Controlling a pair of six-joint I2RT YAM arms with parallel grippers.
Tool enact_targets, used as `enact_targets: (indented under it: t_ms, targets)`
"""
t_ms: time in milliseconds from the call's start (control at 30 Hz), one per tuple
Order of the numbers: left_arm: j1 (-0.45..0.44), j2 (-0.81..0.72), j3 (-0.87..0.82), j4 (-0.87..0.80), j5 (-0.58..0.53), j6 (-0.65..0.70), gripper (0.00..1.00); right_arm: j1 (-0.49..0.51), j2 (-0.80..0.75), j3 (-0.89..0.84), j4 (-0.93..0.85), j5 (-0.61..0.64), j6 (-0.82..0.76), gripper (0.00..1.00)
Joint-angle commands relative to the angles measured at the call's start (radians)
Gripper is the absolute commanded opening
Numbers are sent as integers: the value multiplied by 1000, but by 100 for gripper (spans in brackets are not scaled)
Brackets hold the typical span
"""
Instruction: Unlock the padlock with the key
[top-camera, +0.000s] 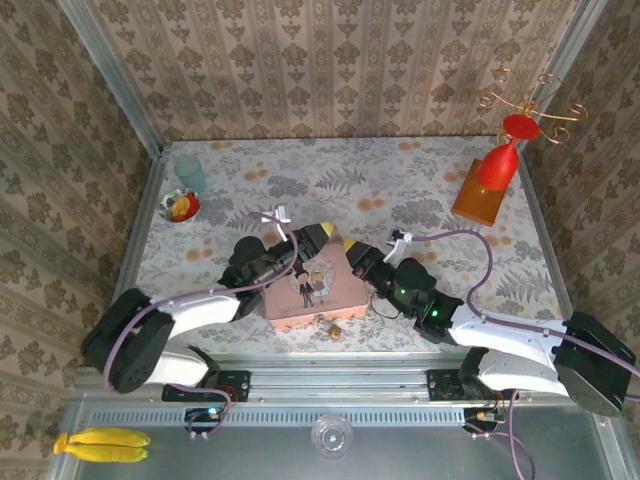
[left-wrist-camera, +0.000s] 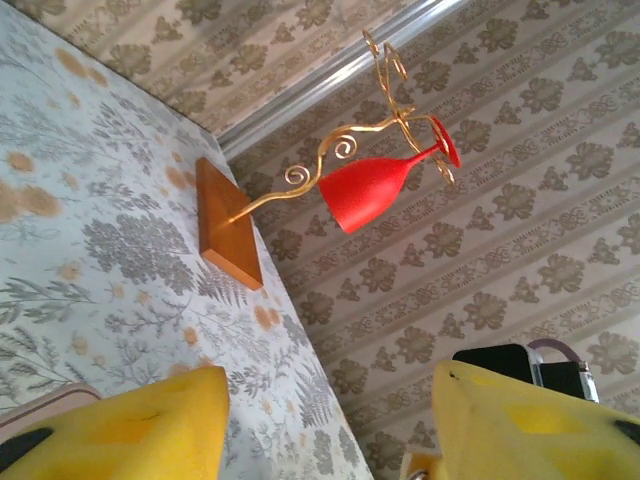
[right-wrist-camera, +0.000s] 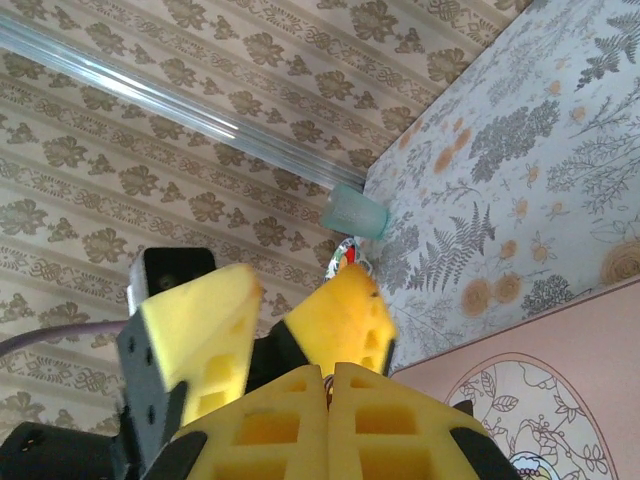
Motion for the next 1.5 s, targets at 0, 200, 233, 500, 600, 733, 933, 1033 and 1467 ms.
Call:
enact_targets:
  t_ms: [0, 200, 233, 500, 600, 733, 933, 1033, 1467]
  targets:
    - [2, 54, 13, 192, 59, -158, 49, 7, 7, 25, 59, 63, -39, 0]
    - [-31, 25, 18, 165, 59, -120, 46, 7, 16, 24, 55, 87, -51, 0]
    - [-32, 19, 17, 152, 58, -123, 46, 7, 18, 26, 57, 89, -55, 0]
    - [-43, 26, 25, 121, 71, -123, 39, 7, 31, 54, 56, 83, -78, 0]
    - [-49, 35, 33, 114, 82, -126, 36, 8, 45, 53, 68, 81, -75, 0]
    - [-57, 29, 42, 93, 90, -122, 32, 6, 57, 52, 78, 86, -70, 0]
    - [-61, 6, 39, 60, 92, -104, 20, 6, 60, 56, 79, 91, -72, 0]
    - [-60, -5, 39, 52, 91, -95, 13, 6, 56, 52, 77, 99, -72, 0]
    - [3, -80, 44, -92, 92, 1, 0, -36, -5, 48, -14, 35, -78, 26]
